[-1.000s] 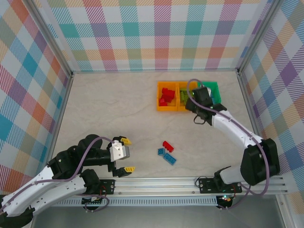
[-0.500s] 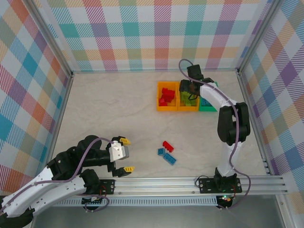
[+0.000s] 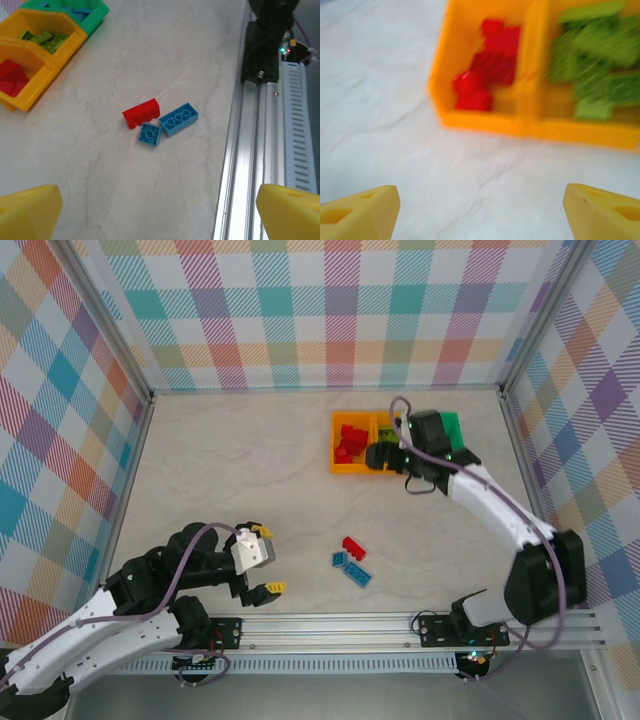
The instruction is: Sort the legos into containers by color
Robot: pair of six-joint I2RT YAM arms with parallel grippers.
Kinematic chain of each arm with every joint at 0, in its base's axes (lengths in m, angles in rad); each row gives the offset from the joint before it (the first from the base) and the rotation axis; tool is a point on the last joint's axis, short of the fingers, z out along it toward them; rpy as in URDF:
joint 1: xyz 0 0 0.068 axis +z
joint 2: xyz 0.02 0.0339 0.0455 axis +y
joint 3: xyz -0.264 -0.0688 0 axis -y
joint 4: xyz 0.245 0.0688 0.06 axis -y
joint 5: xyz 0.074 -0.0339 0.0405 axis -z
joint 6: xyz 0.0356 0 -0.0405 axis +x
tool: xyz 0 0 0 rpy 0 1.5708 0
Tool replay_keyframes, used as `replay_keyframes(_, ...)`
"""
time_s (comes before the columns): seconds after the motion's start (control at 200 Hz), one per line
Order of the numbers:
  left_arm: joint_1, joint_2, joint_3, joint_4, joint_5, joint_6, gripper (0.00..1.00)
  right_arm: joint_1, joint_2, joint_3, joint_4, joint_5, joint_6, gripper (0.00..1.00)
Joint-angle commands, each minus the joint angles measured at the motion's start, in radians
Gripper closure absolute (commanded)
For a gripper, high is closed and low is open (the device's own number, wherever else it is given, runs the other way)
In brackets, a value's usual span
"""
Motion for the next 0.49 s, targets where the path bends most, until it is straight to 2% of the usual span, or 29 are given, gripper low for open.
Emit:
replay_keyframes(0.0, 0.011, 0.079, 0.086, 0.069, -0.096, -0.236, 0.0, 0.046, -0.123, -0.137, -0.023, -0.193, 0.053, 0.15)
replay_keyframes(0.115, 0.008, 0.203, 0.155, 0.106, -0.232, -0.572, 0.01, 0.09, -0.29, -0.265, -0.141, -0.191, 0.119, 0.15)
replay_keyframes(0.18, 0.005, 0.276, 0.154, 0.152, -0.247, -0.725, 0.01, 0.094, -0.399, -0.312, -0.229, -0.164, 0.149, 0.14)
replay_keyframes(0.34, -0.041, 0.5, 0.136, 0.283, -0.278, -0.959, 0.0, 0.094, -0.663, -0.367, -0.34, -0.133, 0.224, 0.1)
replay_keyframes(0.49, -0.141, 0.733, 0.187, 0.328, -0.408, -1.177, 0.0, 0.092, -0.721, -0.331, -0.479, -0.094, 0.222, 0.07)
